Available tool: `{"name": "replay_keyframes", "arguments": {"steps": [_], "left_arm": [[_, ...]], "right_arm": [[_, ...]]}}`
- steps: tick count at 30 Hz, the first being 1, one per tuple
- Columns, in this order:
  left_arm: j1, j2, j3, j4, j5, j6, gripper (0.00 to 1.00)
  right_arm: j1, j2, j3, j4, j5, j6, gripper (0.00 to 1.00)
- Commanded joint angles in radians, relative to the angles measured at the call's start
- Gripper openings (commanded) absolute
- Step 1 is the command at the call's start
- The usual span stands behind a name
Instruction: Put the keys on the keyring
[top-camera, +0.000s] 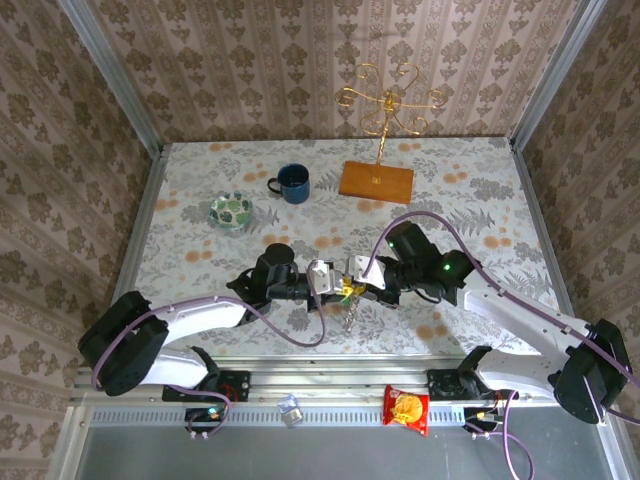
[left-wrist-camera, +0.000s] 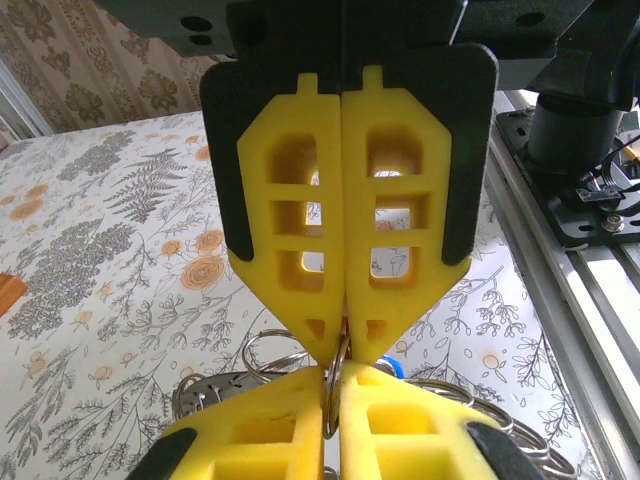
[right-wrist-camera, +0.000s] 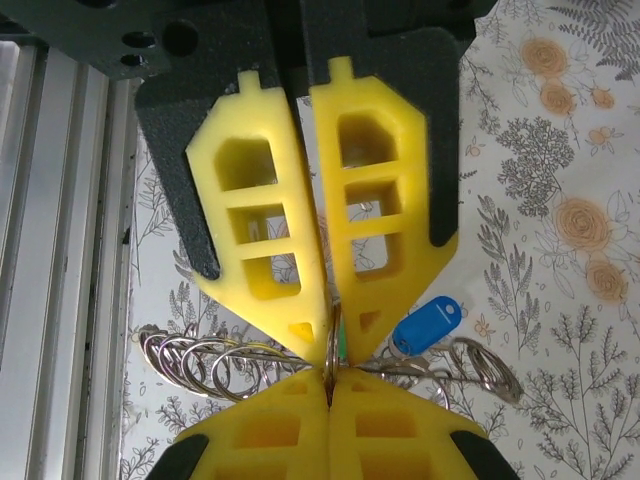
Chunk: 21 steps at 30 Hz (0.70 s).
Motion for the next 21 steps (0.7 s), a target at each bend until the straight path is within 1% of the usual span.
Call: {"name": "replay_keyframes", "arguments": {"steps": [1,2,4,5,6,8,13,17,18,21], "left_arm": [[0.000,-0.014,0.030,-0.041,-0.040,0.032,0.04],[0.001,-0.017,0.024,-0.036,-0.038,0.032,0.00],[0.000,-0.023,0.013,-0.023,-0.036,0.031,0.00],[0.000,-0.026,0.006,-0.011,-0.033,0.027,0.00],[0.002,-0.026,-0.001,0.001,-0.030,0.023,0.00],[0.002,-0.027,-0.015,0.031,-0.022,0.012,0.00],[0.002,-0.024,-0.045,0.111,-0.008,-0.014,0.00],[0.002,-0.020,-0.050,0.125,-0.007,-0.019,0.00],[0.002,-0.020,-0.051,0.127,0.019,-0.019,0.00],[0.003,-0.019,-0.054,0.131,0.025,-0.015,0.00]], "right_arm": [[0.021,-0.045,-0.003,0.058,-0.079,0.013,0.00],[0.018,-0.064,-0.025,0.087,-0.073,0.030,0.04],[0.004,-0.102,-0.073,0.137,-0.060,0.062,0.19],[-0.006,-0.122,-0.098,0.156,-0.056,0.079,0.24],[-0.015,-0.136,-0.116,0.166,-0.053,0.091,0.26],[-0.029,-0.160,-0.150,0.173,-0.043,0.110,0.28],[-0.030,-0.183,-0.182,0.172,-0.018,0.132,0.28],[-0.030,-0.171,-0.179,0.194,-0.012,0.133,0.28],[-0.030,-0.167,-0.178,0.200,-0.007,0.132,0.28],[-0.031,-0.154,-0.172,0.209,0.011,0.121,0.28]]}}
